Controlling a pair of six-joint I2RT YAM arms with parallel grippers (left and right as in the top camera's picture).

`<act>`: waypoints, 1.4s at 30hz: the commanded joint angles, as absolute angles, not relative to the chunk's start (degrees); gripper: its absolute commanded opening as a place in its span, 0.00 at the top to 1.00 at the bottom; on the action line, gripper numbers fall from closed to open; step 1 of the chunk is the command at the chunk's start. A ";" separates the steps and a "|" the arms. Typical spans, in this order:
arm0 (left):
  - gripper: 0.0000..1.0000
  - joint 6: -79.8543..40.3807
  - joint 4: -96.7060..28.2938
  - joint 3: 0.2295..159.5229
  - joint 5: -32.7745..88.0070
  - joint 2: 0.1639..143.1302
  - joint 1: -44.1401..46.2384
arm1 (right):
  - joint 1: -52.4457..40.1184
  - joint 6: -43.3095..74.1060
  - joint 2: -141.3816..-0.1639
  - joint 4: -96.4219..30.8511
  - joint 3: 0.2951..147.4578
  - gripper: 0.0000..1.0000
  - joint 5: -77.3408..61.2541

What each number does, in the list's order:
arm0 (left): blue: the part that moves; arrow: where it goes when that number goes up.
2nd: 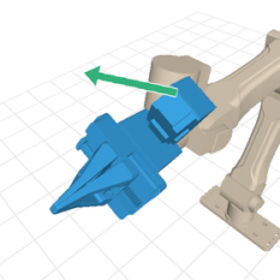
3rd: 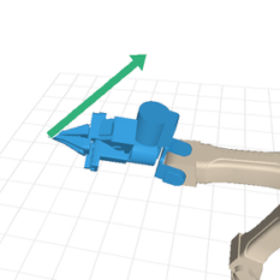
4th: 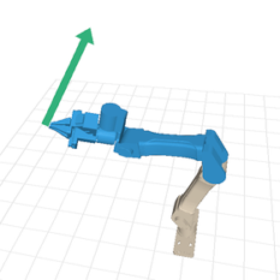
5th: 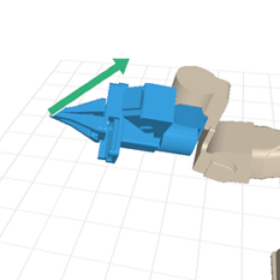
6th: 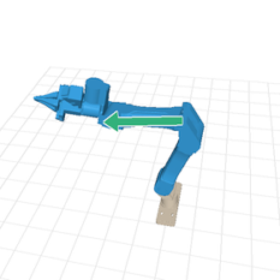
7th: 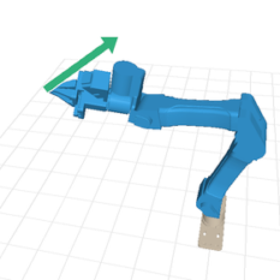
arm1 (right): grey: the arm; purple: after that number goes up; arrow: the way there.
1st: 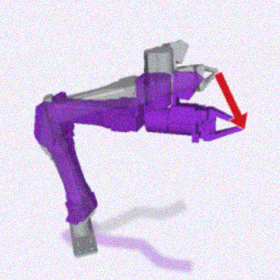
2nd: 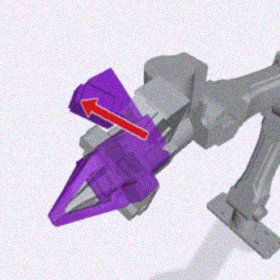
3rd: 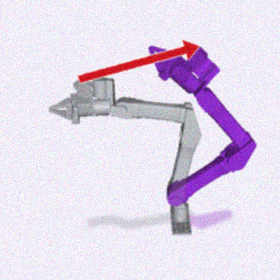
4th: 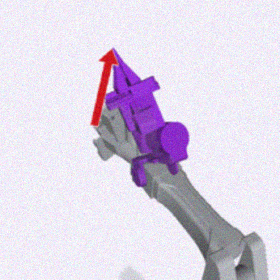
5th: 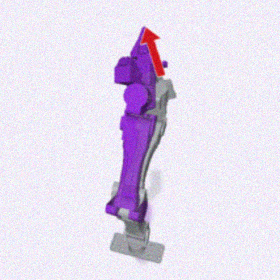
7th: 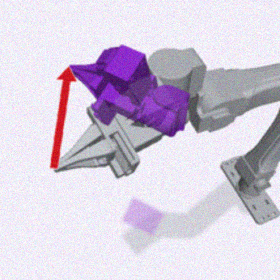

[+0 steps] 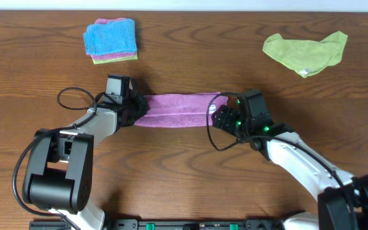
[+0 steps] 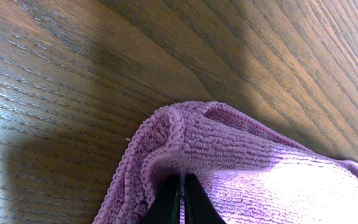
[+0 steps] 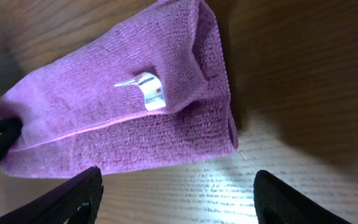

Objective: Fold the cloth

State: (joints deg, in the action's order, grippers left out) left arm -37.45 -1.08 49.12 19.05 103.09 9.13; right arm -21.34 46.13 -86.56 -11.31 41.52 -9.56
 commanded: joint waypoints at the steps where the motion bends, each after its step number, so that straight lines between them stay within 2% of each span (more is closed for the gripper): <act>1: 0.94 -36.56 -1.52 49.67 17.19 104.95 9.41 | -21.08 47.79 -89.34 -9.87 41.56 0.23 -10.61; 14: 0.94 -36.36 -3.18 49.67 17.78 104.95 9.41 | -21.08 49.32 -97.12 1.28 41.56 0.35 -10.59; 23: 0.94 -36.36 -3.22 49.67 18.76 104.95 9.41 | -21.08 50.37 -102.19 4.56 41.56 0.38 -11.46; 32: 0.94 -36.36 -3.22 49.67 19.09 104.95 9.39 | -21.06 49.15 -101.69 3.62 41.56 0.30 -14.87; 42: 0.94 -36.36 -4.10 49.67 19.09 104.95 9.34 | -19.73 44.03 -91.11 -8.88 41.56 0.26 -8.75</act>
